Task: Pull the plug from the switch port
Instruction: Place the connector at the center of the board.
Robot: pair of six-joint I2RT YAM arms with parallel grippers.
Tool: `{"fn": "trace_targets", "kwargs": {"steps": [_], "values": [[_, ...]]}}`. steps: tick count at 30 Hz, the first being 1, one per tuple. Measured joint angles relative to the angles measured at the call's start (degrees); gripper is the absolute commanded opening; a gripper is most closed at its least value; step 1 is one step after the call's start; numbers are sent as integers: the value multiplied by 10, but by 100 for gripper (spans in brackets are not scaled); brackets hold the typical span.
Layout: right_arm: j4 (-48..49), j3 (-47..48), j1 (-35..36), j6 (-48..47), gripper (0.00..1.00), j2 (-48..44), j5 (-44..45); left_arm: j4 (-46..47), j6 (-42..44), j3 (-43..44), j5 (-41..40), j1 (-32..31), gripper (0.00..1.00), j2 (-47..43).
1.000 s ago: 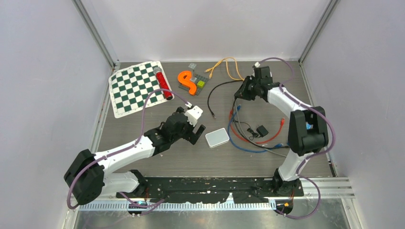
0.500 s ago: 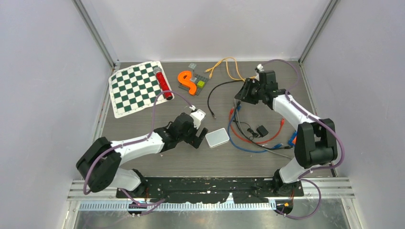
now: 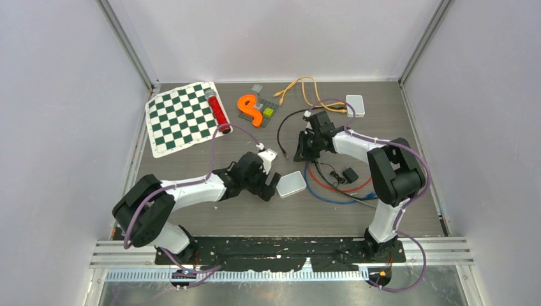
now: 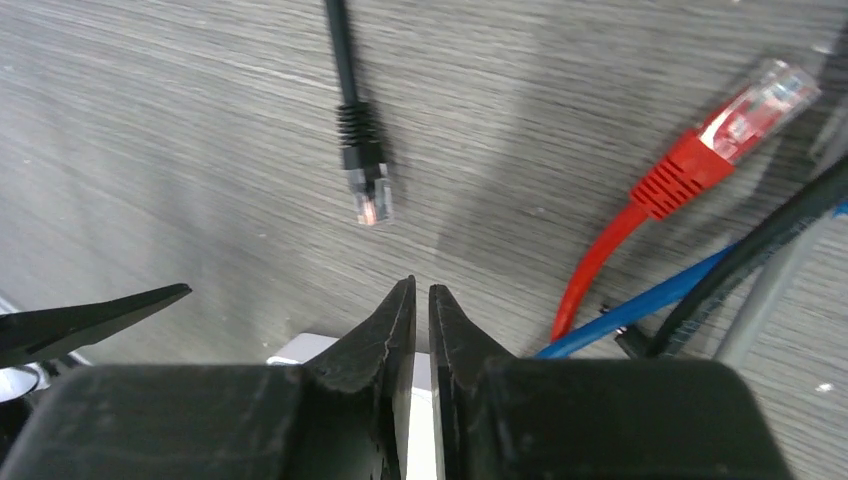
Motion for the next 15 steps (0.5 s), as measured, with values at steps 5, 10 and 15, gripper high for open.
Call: {"fn": "trace_targets", "kwargs": {"steps": [5, 10, 15], "values": [[-2, -13, -4, -3, 16, 5, 35, 0, -7, 17, 28, 0, 93, 37], [-2, -48, -28, -10, 16, -10, 61, 1, -6, 62, 54, 2, 92, 76], [0, -85, -70, -15, 16, -43, 77, -1, -1, 121, 87, 2, 90, 130]]}}
